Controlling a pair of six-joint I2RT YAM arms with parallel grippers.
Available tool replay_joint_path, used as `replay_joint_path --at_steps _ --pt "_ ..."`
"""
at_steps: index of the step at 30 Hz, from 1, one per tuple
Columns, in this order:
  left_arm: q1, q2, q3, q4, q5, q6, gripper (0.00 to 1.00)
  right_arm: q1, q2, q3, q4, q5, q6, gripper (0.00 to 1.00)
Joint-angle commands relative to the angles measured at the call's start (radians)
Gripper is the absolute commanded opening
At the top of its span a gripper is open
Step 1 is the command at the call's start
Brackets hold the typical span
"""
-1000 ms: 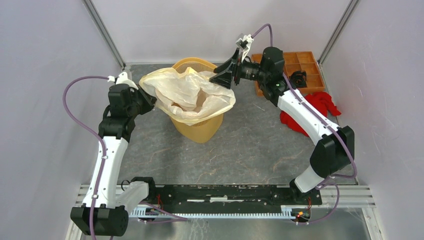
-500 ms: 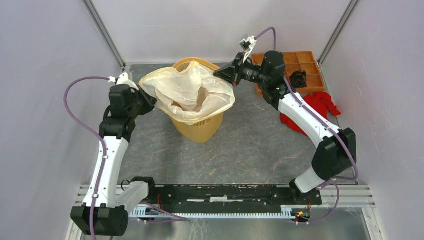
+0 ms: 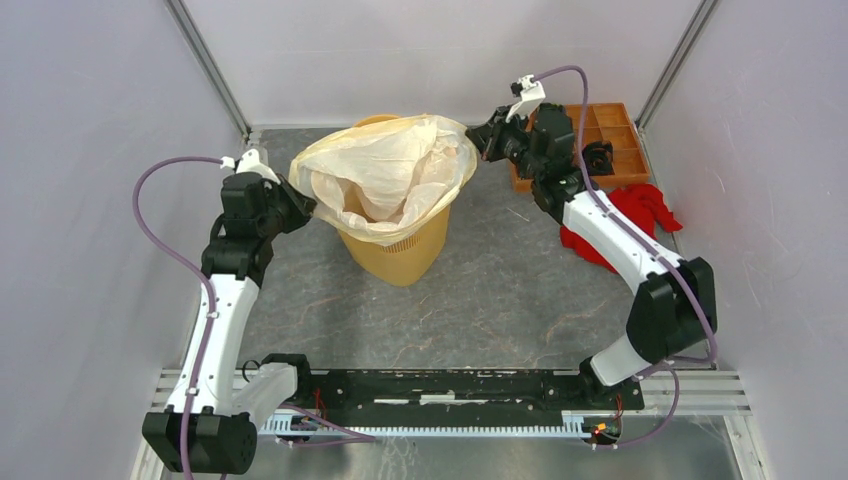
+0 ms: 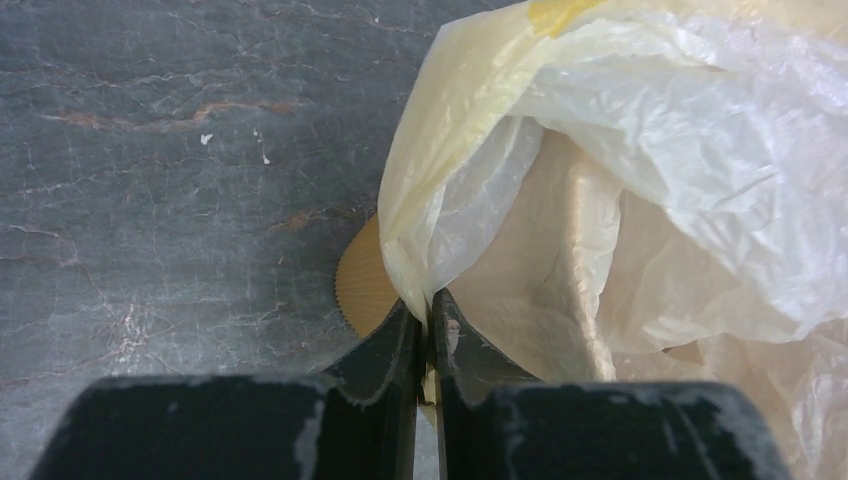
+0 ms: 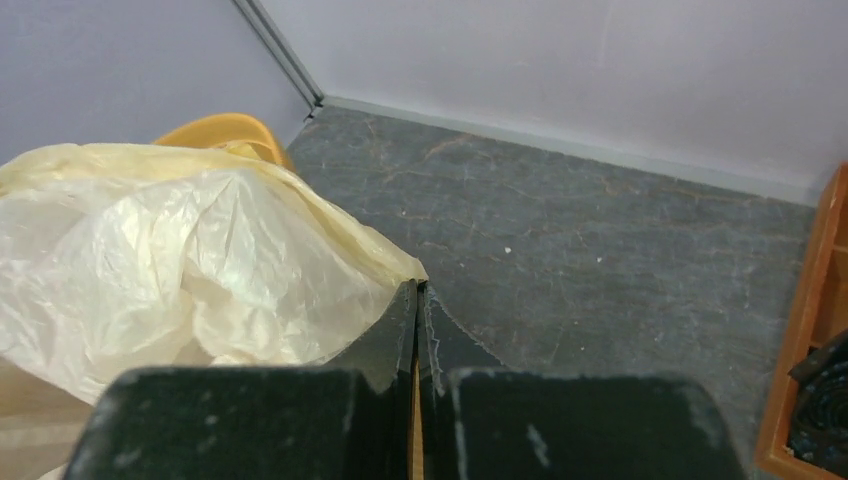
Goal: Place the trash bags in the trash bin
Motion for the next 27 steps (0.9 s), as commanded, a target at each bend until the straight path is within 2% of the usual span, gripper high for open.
replay_joint_path --at_steps 1,6,12,21,27 --pt "0.005 -0.005 -0.025 0.042 -0.012 0.022 0.16 -0.005 0.089 0.005 0.05 -0.025 0.023 0.0" --pt "0.005 0.009 -0.067 0.044 -0.026 0.013 0.15 -0.004 0.159 -0.015 0.094 -0.112 0.068 0.0" --pt "0.004 -0.05 -0.183 0.109 0.064 -0.068 0.16 0.002 0.184 -0.103 0.137 -0.176 0.095 0.0" --pt "0.004 -0.048 -0.336 0.201 0.183 -0.158 0.19 0.036 0.214 -0.165 0.11 -0.209 0.049 0.01" --pt "0.004 -0.029 -0.377 0.243 0.174 -0.172 0.2 0.06 0.217 -0.095 0.08 -0.221 0.011 0.05"
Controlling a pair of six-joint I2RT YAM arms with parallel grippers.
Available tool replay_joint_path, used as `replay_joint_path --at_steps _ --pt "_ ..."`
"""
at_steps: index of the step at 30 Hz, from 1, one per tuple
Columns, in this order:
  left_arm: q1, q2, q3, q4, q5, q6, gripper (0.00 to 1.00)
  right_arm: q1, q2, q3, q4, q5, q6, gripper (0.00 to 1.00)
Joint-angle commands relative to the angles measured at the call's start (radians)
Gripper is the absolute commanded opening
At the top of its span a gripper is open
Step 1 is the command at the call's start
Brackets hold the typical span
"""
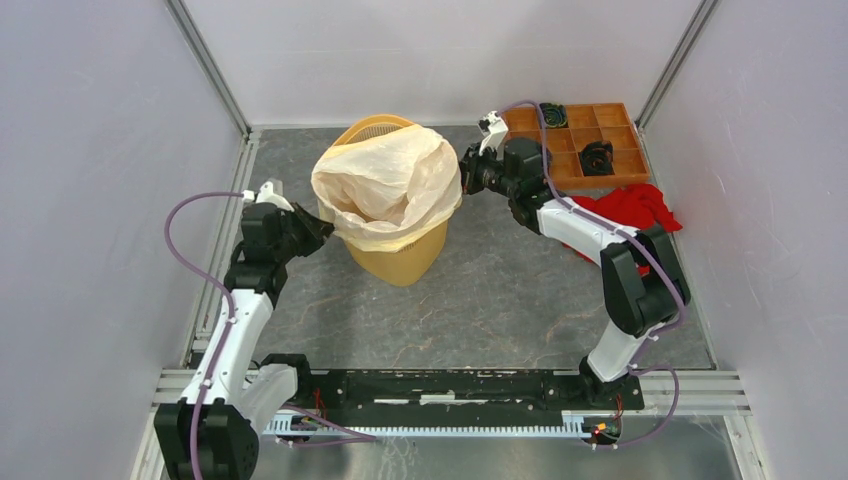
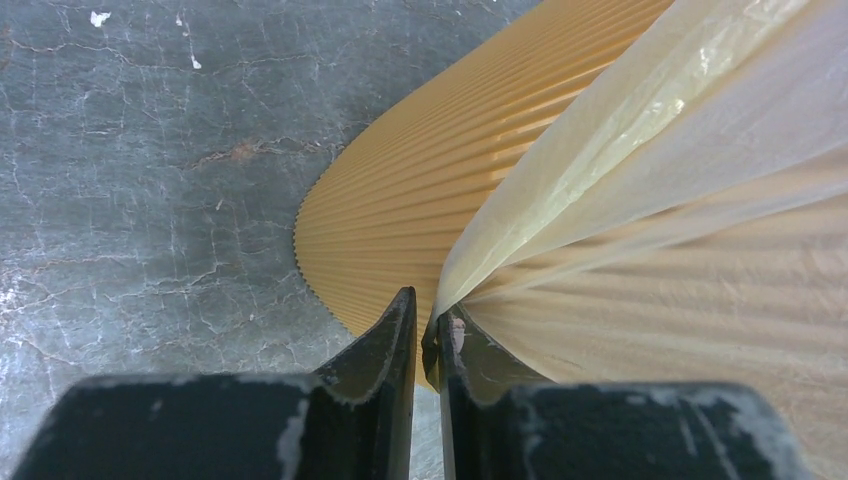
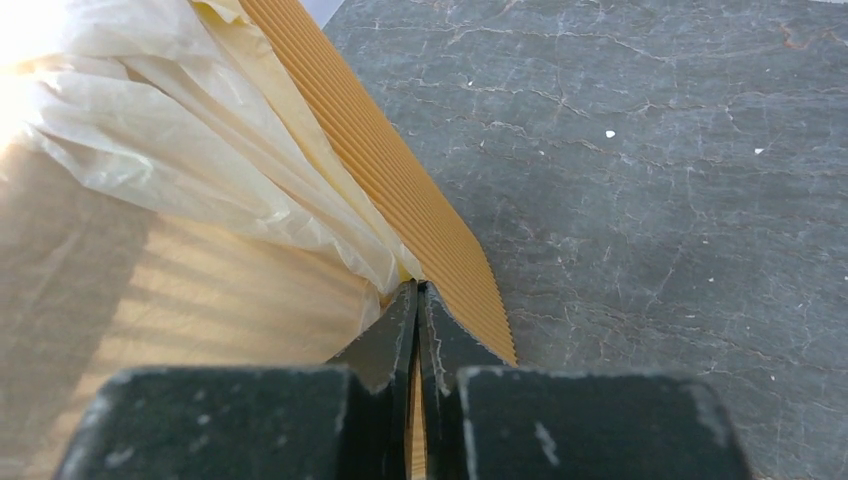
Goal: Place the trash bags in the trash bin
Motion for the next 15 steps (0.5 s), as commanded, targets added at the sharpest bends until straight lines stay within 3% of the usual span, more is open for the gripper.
replay_joint_path --at_steps 1,7,12,15 --pt "-0.004 0.024 -0.063 0.011 0.04 -0.054 0.2 0.023 0.024 0.065 -0.086 -0.008 -0.046 0.06" --pt "-0.004 -0.013 -0.127 0.07 0.065 -0.119 0.2 0.02 0.093 0.191 -0.098 0.045 -0.008 0.1" --pt "-0.004 -0.082 -0.063 0.018 0.029 -0.101 0.3 -0.015 0.146 0.155 -0.103 0.11 0.015 0.11" --pt "-0.005 -0.065 -0.072 0.08 0.11 -0.152 0.36 -0.027 0.18 0.157 -0.115 0.073 0.001 0.15"
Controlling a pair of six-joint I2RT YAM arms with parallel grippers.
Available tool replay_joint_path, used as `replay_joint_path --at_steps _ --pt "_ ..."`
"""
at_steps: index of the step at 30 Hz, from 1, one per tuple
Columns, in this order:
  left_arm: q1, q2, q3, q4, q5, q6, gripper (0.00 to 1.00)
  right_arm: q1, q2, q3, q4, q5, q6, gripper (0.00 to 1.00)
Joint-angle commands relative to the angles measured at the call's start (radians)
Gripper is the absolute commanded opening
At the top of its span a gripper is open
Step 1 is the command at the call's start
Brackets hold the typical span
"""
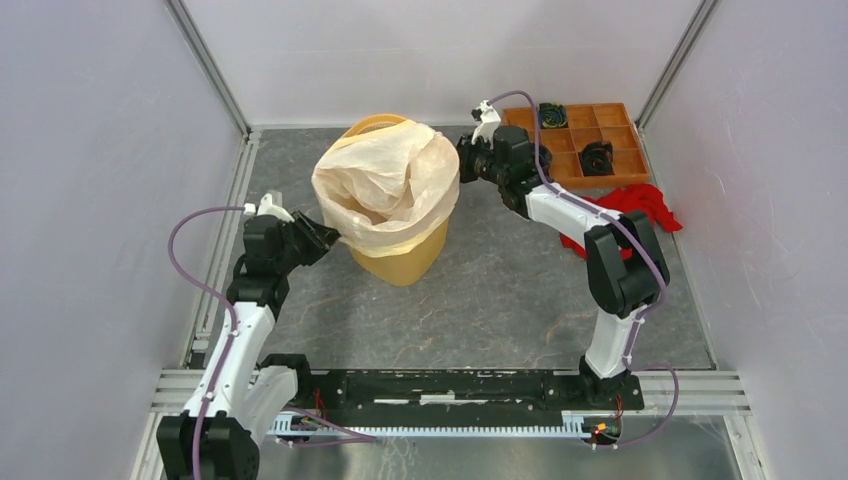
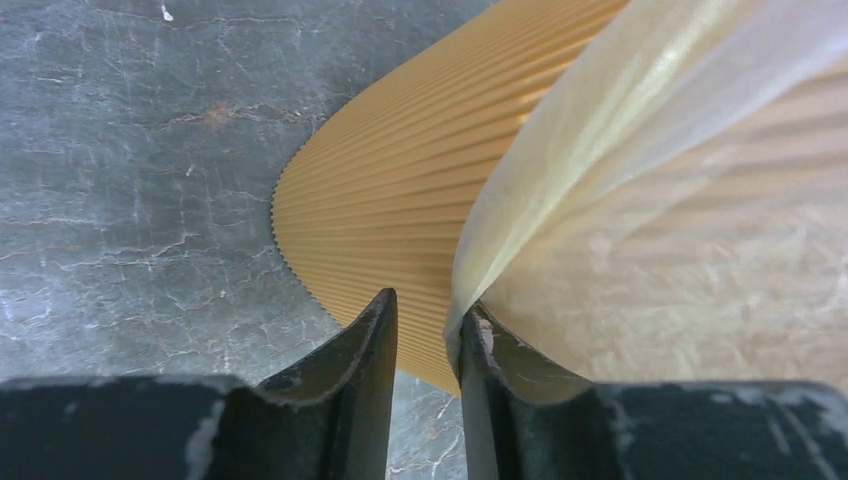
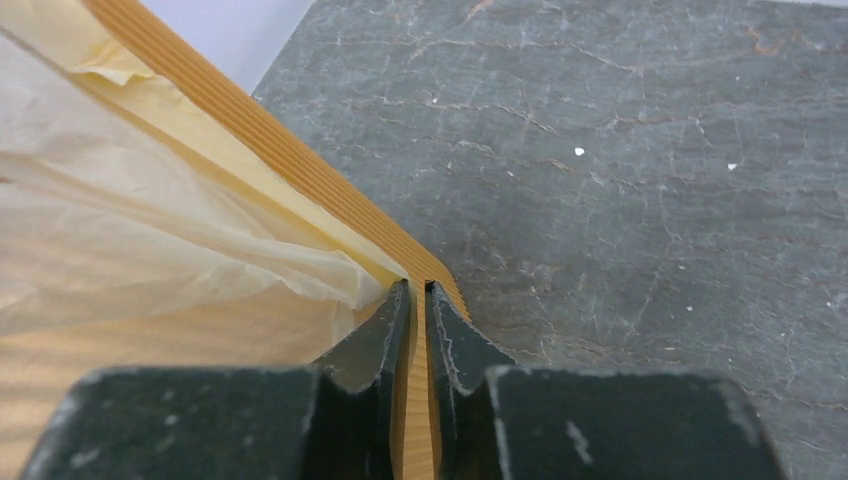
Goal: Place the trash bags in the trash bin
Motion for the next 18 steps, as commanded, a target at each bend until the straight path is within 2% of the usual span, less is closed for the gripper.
replay_joint_path --at_steps 1,4,6,9,12,18 --pt "-0.006 0.013 0.022 0.045 0.124 -0.085 0.39 -0.025 0.064 0.011 -0.081 -0.016 -0.024 0.16" --pt "-0.015 0.006 0.017 0.033 0.116 -0.074 0.54 -0.024 0.034 0.05 -0.204 -0.016 -0.095 0.24" --pt "-0.016 -0.049 0.037 -0.023 0.055 -0.041 0.67 -0.026 -0.019 0.058 -0.278 0.031 -0.144 0.4" --pt "-0.016 -0.1 0.09 -0.122 -0.026 0.01 0.8 -0.029 -0.095 0.087 -0.431 0.125 -0.206 0.59" --pt "-0.014 -0.122 0.156 -0.231 -0.078 0.061 0.83 -0.029 -0.157 0.106 -0.549 0.224 -0.265 0.74" --pt "-0.014 -0.172 0.279 -0.366 -0.19 0.147 0.88 -0.029 -0.274 0.107 -0.749 0.47 -0.336 0.88"
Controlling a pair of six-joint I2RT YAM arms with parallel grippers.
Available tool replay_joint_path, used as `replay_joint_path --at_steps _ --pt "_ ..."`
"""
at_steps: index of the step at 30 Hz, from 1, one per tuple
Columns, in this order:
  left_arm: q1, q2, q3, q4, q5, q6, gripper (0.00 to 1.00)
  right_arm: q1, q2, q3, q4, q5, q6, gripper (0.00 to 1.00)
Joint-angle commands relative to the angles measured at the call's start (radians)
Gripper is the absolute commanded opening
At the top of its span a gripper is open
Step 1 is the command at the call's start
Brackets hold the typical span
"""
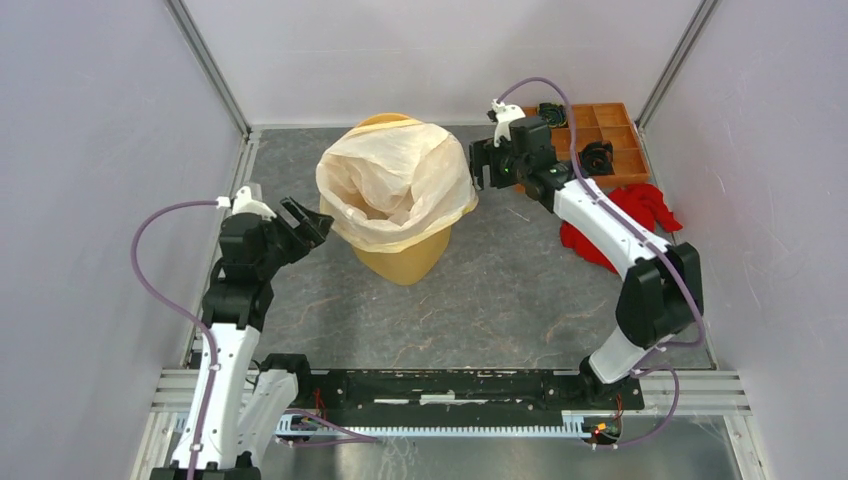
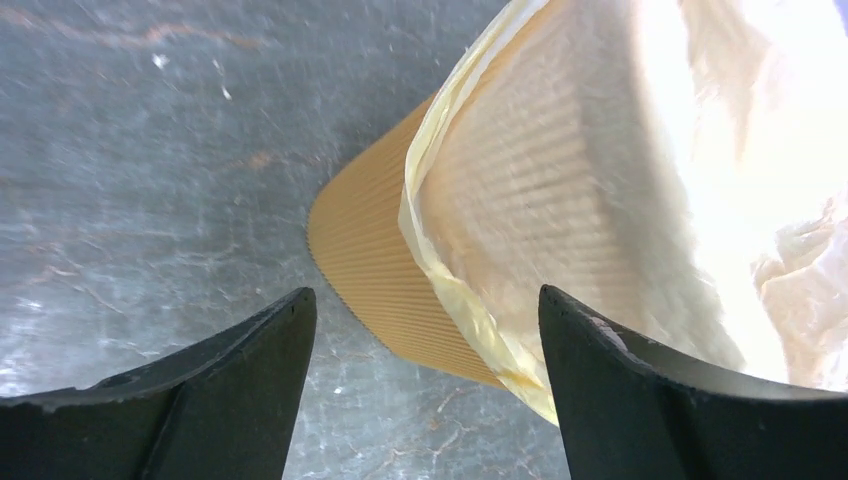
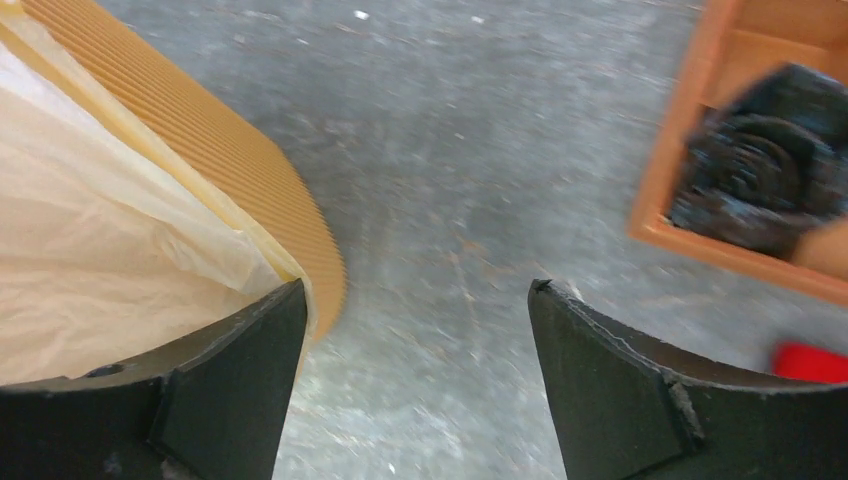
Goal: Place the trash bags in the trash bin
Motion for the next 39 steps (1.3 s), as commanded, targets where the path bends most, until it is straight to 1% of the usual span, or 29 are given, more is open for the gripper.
replay_joint_path --at_steps 1,5,7,9,11,14,17,21,23,25,28,31,32,33,36,37,39 --pt "-0.002 -0.04 0.109 -0.119 -0.112 0.115 0.89 0.0 -0.12 0.027 -0.204 0.247 -0.095 0.9" --pt "-0.002 -0.05 0.157 -0.119 -0.142 0.141 0.92 0.001 -0.202 -0.007 -0.231 0.355 -0.112 0.98" --pt "-0.003 -0.037 0.181 -0.102 -0.123 0.141 0.93 -0.001 -0.232 -0.044 -0.217 0.416 -0.126 0.98" --pt "-0.002 -0.022 0.21 -0.064 -0.097 0.133 0.95 -0.001 -0.232 -0.028 -0.262 0.458 -0.125 0.98" --pt "-0.003 0.001 0.246 -0.027 -0.064 0.128 0.96 -0.001 -0.245 -0.014 -0.298 0.452 -0.114 0.98" --pt "-0.004 0.076 0.327 0.004 0.009 0.139 0.99 -0.001 -0.306 -0.045 -0.29 0.367 -0.09 0.98" --pt "-0.005 0.175 0.393 0.005 0.084 0.161 1.0 -0.001 -0.368 -0.086 -0.237 0.259 -0.074 0.98" --pt "-0.004 0.261 0.408 0.023 0.099 0.168 1.0 -0.001 -0.397 -0.079 -0.22 0.114 -0.046 0.98" --pt "-0.005 0.29 0.397 0.051 0.11 0.163 1.0 0.0 -0.415 -0.086 -0.203 0.004 -0.01 0.98" --pt "-0.003 0.325 0.394 0.082 0.169 0.155 1.0 -0.002 -0.451 -0.119 -0.15 -0.086 0.037 0.98" --pt "-0.004 0.378 0.403 0.1 0.244 0.144 0.97 -0.001 -0.501 -0.153 -0.087 -0.15 0.099 0.98" --pt "-0.005 0.396 0.391 0.112 0.289 0.137 0.92 -0.001 -0.535 -0.171 -0.062 -0.16 0.148 0.98" --pt "-0.005 0.393 0.378 0.113 0.297 0.134 0.9 -0.002 -0.541 -0.185 -0.04 -0.185 0.183 0.98" --pt "-0.005 0.384 0.363 0.119 0.304 0.129 0.89 0.0 -0.546 -0.214 -0.001 -0.236 0.237 0.98" --pt "-0.005 0.339 0.305 0.148 0.329 0.094 0.85 0.03 -0.55 -0.341 0.253 -0.389 0.424 0.98" --pt "-0.005 0.323 0.283 0.157 0.342 0.078 0.84 0.05 -0.536 -0.364 0.309 -0.403 0.469 0.97" --pt "-0.006 0.29 0.245 0.184 0.379 0.042 0.82 0.097 -0.493 -0.341 0.329 -0.38 0.48 0.97"
